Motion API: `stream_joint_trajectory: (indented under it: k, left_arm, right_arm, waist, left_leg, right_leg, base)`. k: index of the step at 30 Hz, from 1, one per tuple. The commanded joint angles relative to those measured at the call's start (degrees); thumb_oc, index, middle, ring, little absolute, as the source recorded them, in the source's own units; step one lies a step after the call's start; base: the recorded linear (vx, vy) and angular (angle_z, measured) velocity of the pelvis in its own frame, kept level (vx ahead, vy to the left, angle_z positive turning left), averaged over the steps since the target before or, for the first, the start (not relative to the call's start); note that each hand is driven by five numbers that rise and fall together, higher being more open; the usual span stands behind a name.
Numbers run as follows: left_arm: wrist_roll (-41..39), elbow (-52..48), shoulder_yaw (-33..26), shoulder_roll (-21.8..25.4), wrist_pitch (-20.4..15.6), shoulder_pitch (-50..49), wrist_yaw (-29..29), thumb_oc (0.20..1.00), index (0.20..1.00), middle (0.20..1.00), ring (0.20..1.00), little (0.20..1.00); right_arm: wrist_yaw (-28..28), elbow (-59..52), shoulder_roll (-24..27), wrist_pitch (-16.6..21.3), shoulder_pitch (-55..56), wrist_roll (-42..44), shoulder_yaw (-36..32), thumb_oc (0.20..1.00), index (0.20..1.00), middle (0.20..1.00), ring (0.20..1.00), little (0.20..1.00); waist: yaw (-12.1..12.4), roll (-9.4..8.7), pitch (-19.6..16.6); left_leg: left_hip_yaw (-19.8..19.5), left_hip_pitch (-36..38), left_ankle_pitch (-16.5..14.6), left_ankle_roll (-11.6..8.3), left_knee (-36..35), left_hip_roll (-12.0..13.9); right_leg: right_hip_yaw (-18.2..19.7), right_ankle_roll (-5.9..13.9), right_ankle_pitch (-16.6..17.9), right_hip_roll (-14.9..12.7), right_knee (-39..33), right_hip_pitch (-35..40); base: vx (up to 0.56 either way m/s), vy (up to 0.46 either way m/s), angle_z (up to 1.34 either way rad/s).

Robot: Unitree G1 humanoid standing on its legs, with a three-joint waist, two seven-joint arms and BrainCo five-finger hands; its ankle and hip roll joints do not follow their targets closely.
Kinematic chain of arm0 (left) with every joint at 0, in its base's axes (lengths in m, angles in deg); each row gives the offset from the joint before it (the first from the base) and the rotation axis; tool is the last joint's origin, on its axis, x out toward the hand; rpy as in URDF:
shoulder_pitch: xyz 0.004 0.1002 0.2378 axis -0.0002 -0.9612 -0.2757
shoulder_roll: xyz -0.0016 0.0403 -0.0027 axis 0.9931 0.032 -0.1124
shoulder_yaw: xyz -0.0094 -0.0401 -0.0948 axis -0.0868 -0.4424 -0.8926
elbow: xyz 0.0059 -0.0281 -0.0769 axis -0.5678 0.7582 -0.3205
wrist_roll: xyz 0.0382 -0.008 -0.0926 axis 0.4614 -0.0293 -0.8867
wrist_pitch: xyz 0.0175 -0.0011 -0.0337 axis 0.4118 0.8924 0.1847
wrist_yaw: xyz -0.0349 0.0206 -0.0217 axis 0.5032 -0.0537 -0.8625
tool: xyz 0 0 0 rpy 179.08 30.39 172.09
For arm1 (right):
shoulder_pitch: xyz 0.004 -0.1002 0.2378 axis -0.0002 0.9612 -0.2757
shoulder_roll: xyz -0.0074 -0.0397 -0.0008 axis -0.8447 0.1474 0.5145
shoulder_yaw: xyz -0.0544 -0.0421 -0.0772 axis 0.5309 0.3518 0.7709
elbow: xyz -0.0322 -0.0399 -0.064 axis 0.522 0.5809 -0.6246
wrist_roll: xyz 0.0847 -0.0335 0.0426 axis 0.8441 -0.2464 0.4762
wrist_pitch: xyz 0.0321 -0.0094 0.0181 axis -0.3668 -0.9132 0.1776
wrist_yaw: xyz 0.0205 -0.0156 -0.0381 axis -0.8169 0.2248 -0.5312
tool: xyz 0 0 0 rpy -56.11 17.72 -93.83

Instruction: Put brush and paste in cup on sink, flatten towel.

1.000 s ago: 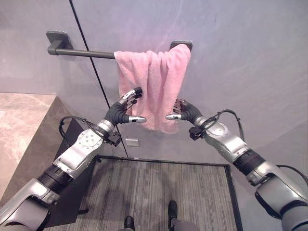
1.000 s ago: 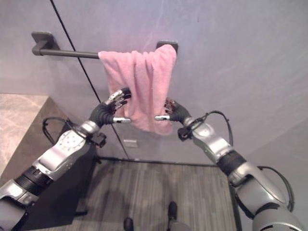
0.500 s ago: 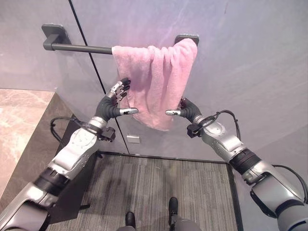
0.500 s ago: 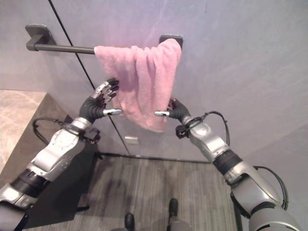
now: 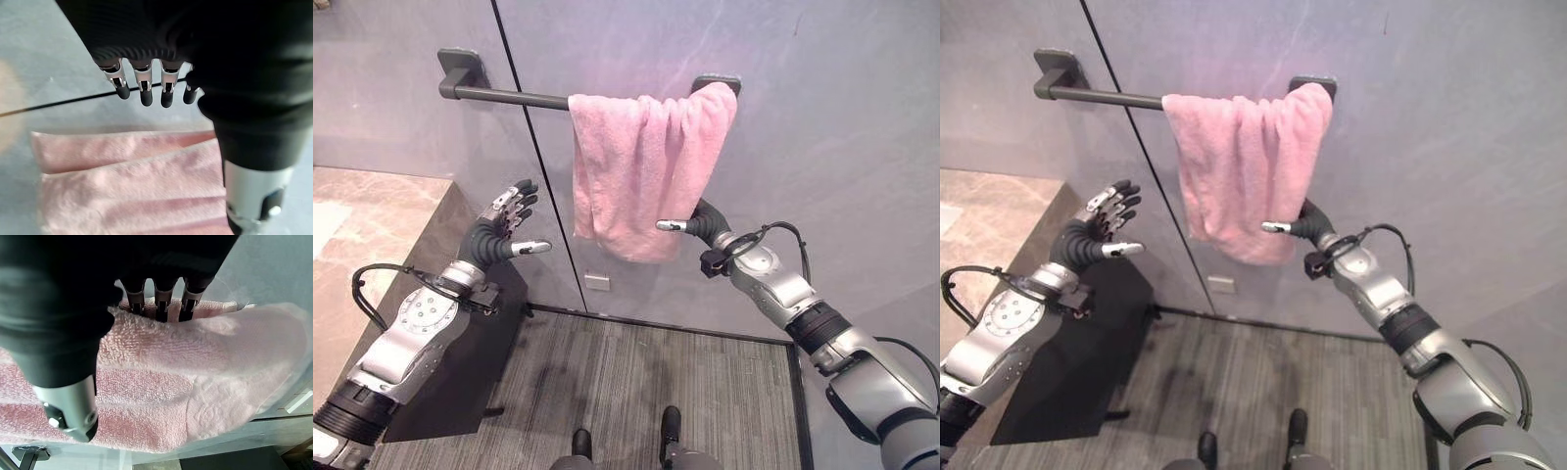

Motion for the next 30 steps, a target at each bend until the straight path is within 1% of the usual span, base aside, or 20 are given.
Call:
stream_joint_trajectory:
  k: [1,3,5,7,8,9,13,14,16,20,22,23,24,28,30]
  left_arm:
    - [-2.11,4.36,5.33,-0.48,-2.04,9.25,0.22,1.0,1.0,1.0,1.0,1.0]
    - [-1.36,7.99,7.46,-2.18,-1.81,12.51,1.1,1.0,1.0,1.0,1.0,1.0]
    - [-1.04,11.68,9.78,-4.04,-1.34,16.14,1.31,1.0,1.0,1.0,1.0,1.0]
    - [-1.03,16.51,11.94,-6.83,-0.87,19.64,1.95,1.0,1.0,1.0,1.0,1.0]
    - [-0.64,17.92,12.33,-7.64,-0.6,20.72,2.05,1.0,1.0,1.0,1.0,1.0]
    - [-0.58,19.77,12.84,-8.88,-0.44,22.08,2.34,1.0,1.0,1.0,1.0,1.0]
    - [1.29,25.83,14.88,-12.32,0.61,25.87,2.54,1.0,1.0,1.0,1.0,1.0]
    - [1.51,27.54,15.6,-13.64,0.99,26.81,2.55,1.0,1.0,1.0,1.0,1.0]
    - [2.42,30.54,16.46,-16.1,1.72,28.17,2.71,1.0,1.0,1.0,1.0,1.0]
    - [3.61,32.3,16.81,-20.39,2.22,28.85,3.62,1.0,1.0,1.0,1.0,1.0]
    - [3.38,30.9,16.84,-21.67,2.25,27.86,3.57,0.501,0.501,0.501,0.501,0.501]
    - [3.57,30.23,16.62,-21.8,2.31,27.29,3.53,0.316,0.316,0.316,0.316,0.316]
    - [3.71,29.46,16.56,-21.76,2.28,26.68,3.29,0.209,0.209,0.209,0.209,0.209]
    - [4.79,24.21,16.34,-21.37,2.25,24.11,2.74,0.2,0.2,0.2,0.2,0.2]
    - [6.16,20.35,15.04,-20.92,1.98,22.08,3.08,0.2,0.2,0.2,0.2,0.2]
  right_arm:
    - [-1.14,-2.74,-0.64,2.58,-3.9,1.24,0.95,0.2,0.2,0.2,0.2,0.2]
    - [-0.95,-2.49,-1.11,2.38,-4.54,1.8,1.67,0.2,0.2,0.2,0.2,0.2]
    - [-0.53,-2.4,-1.74,2.17,-5.32,2.0,2.21,0.288,0.288,0.288,0.288,0.288]
    - [-0.22,-2.68,-2.56,2.19,-5.47,2.62,2.43,0.3,0.3,0.3,0.3,0.3]
    - [-0.04,-2.81,-3.07,2.08,-5.59,2.78,2.51,0.3,0.3,0.3,0.3,0.3]
    - [0.06,-2.98,-3.42,2.0,-5.7,2.79,2.55,0.272,0.272,0.272,0.272,0.272]
    - [0.61,-4.02,-4.92,1.84,-5.19,2.7,2.74,0.228,0.228,0.228,0.228,0.228]
    - [0.58,-3.93,-5.4,1.6,-5.08,2.56,3.0,0.231,0.231,0.231,0.231,0.231]
    - [0.66,-3.92,-6.34,1.13,-4.51,2.63,3.53,0.206,0.206,0.206,0.206,0.206]
    - [0.99,-4.07,-8.25,0.57,-3.56,2.53,4.03,0.2,0.2,0.2,0.2,0.2]
    - [1.3,-4.11,-9.1,0.39,-2.8,2.43,3.8,0.2,0.2,0.2,0.2,0.2]
    - [1.36,-4.22,-9.28,0.24,-2.48,2.24,3.71,0.2,0.2,0.2,0.2,0.2]
    - [1.35,-4.1,-9.42,0.15,-2.2,2.0,3.47,0.2,0.2,0.2,0.2,0.2]
    - [1.5,-3.98,-10.37,0.01,-1.13,0.83,2.43,0.2,0.2,0.2,0.2,0.2]
    - [1.82,-4.76,-10.81,-0.01,-0.46,-0.23,1.04,0.2,0.2,0.2,0.2,0.2]
  waist:
    - [-0.05,-1.96,-0.72]
    - [-0.47,-2.01,-0.56]
    - [-1.04,-2.03,-0.25]
    - [-1.66,-2.05,-0.02]
    - [-1.97,-2.03,0.09]
    - [-2.2,-2.01,0.11]
    - [-3.38,-1.84,0.14]
    - [-3.68,-1.81,0.09]
    - [-4.27,-1.75,-0.06]
    - [-5.06,-1.49,-0.58]
    - [-5.33,-1.34,-0.97]
    - [-5.35,-1.27,-1.17]
    - [-5.36,-1.23,-1.33]
    - [-5.09,-1.1,-2.28]
    - [-4.66,-1.02,-3.1]
  left_leg:
    - [1.56,-1.93,2.96,1.02,0.12,-0.58]
    - [1.67,-2.32,3.11,1.0,0.12,-0.53]
    - [1.83,-2.86,3.27,0.96,0.12,-0.4]
    - [2.02,-3.29,3.38,0.93,0.12,-0.32]
    - [2.15,-3.46,3.39,0.93,0.12,-0.24]
    - [2.31,-3.6,3.41,0.92,0.12,-0.18]
    - [2.84,-3.68,3.33,0.94,0.12,-0.06]
    - [2.96,-3.47,3.22,0.97,0.12,-0.02]
    - [3.11,-2.82,2.98,0.99,0.12,0.05]
    - [3.37,-1.4,2.36,1.04,0.12,0.22]
    - [3.46,-0.47,1.98,1.1,0.12,0.19]
    - [3.49,-0.14,1.84,1.13,0.12,0.24]
    - [3.5,0.23,1.71,1.13,0.12,0.27]
    - [3.48,1.8,1.18,1.12,0.12,0.34]
    - [3.05,2.48,0.95,1.1,0.12,0.42]
  right_leg:
    - [0.06,7.0,2.0,-5.86,-0.09,1.96]
    - [0.17,6.98,2.16,-5.73,-0.09,1.35]
    - [0.42,7.0,2.46,-5.64,-0.09,0.62]
    - [0.9,7.03,2.79,-5.51,-0.09,-0.01]
    - [1.07,7.05,2.91,-5.45,-0.09,-0.26]
    - [1.24,7.06,3.04,-5.4,-0.09,-0.52]
    - [1.95,7.05,3.33,-5.21,-0.09,-0.9]
    - [2.11,6.97,3.26,-5.16,-0.09,-0.71]
    - [2.38,6.8,3.04,-4.99,-0.09,-0.17]
    - [2.61,6.56,2.48,-4.77,-0.09,0.91]
    - [2.65,6.47,2.05,-4.65,0.04,1.57]
    - [2.67,6.44,1.82,-4.57,0.11,1.89]
    - [2.68,6.44,1.62,-4.54,0.18,2.2]
    - [2.28,6.33,0.85,-4.46,0.22,3.95]
    - [1.79,6.2,0.27,-4.44,0.2,5.09]
  base:
    - [-0.03,0.007,0.1]
    - [-0.01,0.005,0.04]
    - [-0.01,0.004,-0.02]
    - [-0.02,0.007,-0.05]
    - [-0.02,0.008,-0.07]
    - [-0.01,0.01,-0.06]
    - [0.02,0.013,-0.08]
    - [0.05,0.007,-0.07]
    - [0.05,0.008,-0.05]
    - [0.06,0.008,-0.06]
    - [0.06,0.007,-0.02]
    - [0.06,0.002,0.01]
    - [0.06,-0.002,-0.01]
    - [0.06,-0.007,-0.04]
    - [0.02,-0.005,0.0]
